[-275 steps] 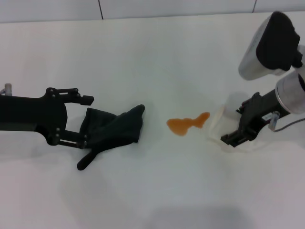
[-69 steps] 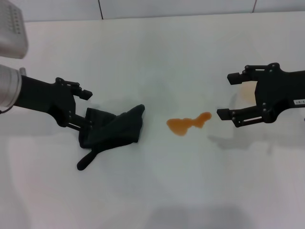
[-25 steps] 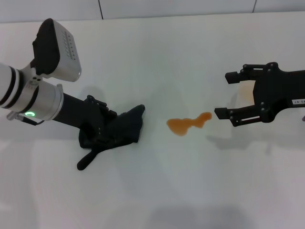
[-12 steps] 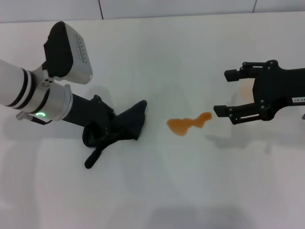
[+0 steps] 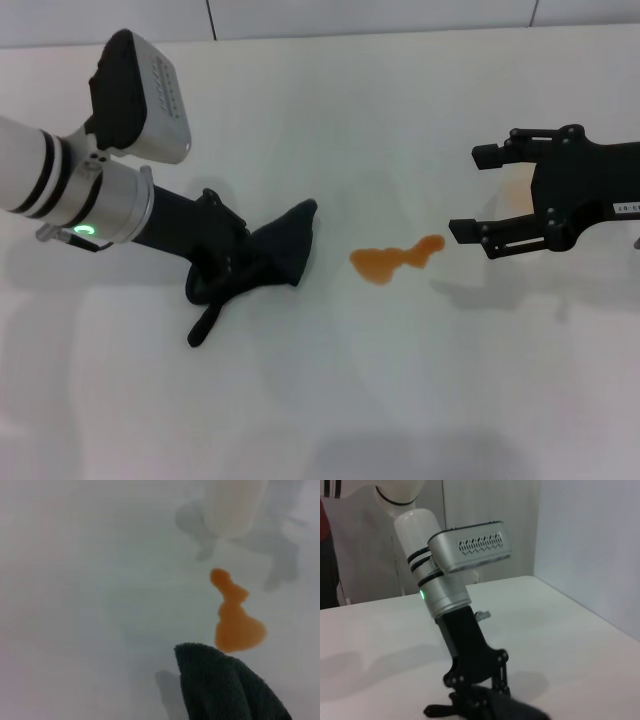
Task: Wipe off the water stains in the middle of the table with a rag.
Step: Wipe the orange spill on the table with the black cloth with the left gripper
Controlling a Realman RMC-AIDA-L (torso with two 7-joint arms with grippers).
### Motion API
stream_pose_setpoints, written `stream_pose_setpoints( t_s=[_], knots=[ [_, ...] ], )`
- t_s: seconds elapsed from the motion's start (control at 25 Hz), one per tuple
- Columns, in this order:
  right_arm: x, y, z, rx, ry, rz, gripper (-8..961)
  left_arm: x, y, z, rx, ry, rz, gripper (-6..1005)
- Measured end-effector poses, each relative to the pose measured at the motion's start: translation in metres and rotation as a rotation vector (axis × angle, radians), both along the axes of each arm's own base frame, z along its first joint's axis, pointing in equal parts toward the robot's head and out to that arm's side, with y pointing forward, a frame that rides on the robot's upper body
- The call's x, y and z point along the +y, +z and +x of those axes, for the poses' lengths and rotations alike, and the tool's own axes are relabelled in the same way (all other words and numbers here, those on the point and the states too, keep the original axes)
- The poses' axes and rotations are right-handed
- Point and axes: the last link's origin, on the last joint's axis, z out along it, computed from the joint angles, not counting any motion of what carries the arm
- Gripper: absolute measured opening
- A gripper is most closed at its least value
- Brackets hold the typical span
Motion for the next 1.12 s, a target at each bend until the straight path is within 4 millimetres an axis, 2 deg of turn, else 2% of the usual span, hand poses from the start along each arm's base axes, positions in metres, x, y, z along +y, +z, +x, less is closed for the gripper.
stream_pose_setpoints(
  t_s=[0.28, 0.44, 0.64, 0.76, 1.12],
  knots=[
    [0.0, 0.0, -0.001, 0.011, 0.002, 0.001, 869, 0.024, 0.012, 0.016, -0.058, -0.067, 0.146, 130],
    [0.0, 0.001, -0.002, 0.011, 0.005, 0.006, 869, 0.038, 0.011, 0.027, -0.086, -0.118, 0.217, 130],
    [0.001, 0.002, -0.003, 0.009, 0.016, 0.016, 869, 0.047, -0.012, 0.042, -0.134, -0.154, 0.221, 130],
    [0.002, 0.003, -0.004, 0.009, 0.02, 0.018, 869, 0.048, -0.019, 0.047, -0.152, -0.163, 0.218, 130],
    [0.002, 0.002, -0.005, 0.017, 0.039, 0.017, 869, 0.038, -0.044, 0.059, -0.21, -0.155, 0.147, 129]
  ],
)
